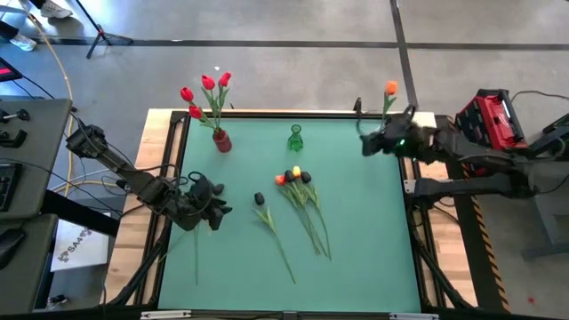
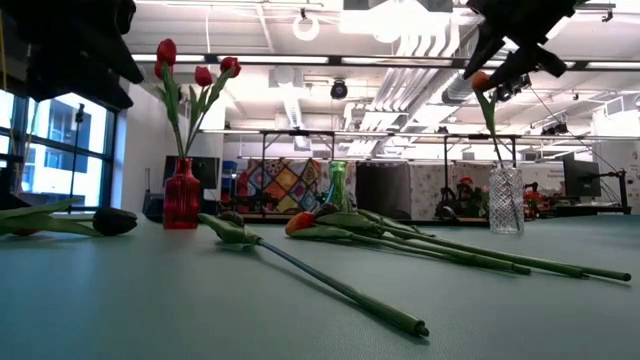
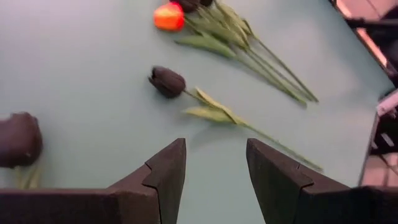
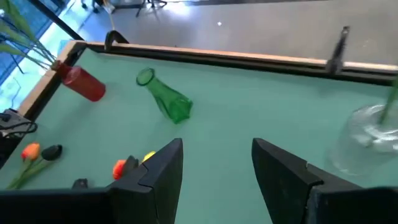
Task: Sort flowers into vase by color
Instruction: Put the orange tulip into the transparent vase
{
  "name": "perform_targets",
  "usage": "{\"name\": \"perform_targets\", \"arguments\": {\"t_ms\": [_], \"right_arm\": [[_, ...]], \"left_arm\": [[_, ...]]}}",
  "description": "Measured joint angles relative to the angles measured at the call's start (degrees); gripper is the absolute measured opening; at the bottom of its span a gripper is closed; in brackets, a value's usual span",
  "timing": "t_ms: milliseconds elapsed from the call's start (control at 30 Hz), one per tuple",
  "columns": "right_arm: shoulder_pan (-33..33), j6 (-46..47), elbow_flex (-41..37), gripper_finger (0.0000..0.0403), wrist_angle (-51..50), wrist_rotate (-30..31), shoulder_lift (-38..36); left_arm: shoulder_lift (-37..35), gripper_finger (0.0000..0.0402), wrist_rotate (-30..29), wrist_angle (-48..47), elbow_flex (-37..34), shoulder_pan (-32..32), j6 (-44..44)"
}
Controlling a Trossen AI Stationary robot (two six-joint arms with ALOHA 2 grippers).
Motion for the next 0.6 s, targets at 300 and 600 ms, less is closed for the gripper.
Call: {"name": "perform_targets", "arguments": {"t_ms": [300, 600], "right_arm": [[18.1, 9.1, -0.7, 0.0181, 3.9, 12.0, 9.1], [27.1, 15.7, -0.7, 0.0181, 7.8, 12.3, 22.1]], "left_arm": [[0.0, 0.0158, 5.9, -4.9, 1.1, -3.7, -9.2], [0.3, 0.0127, 16.2, -26.1, 1.1, -5.9, -31.0]]}}
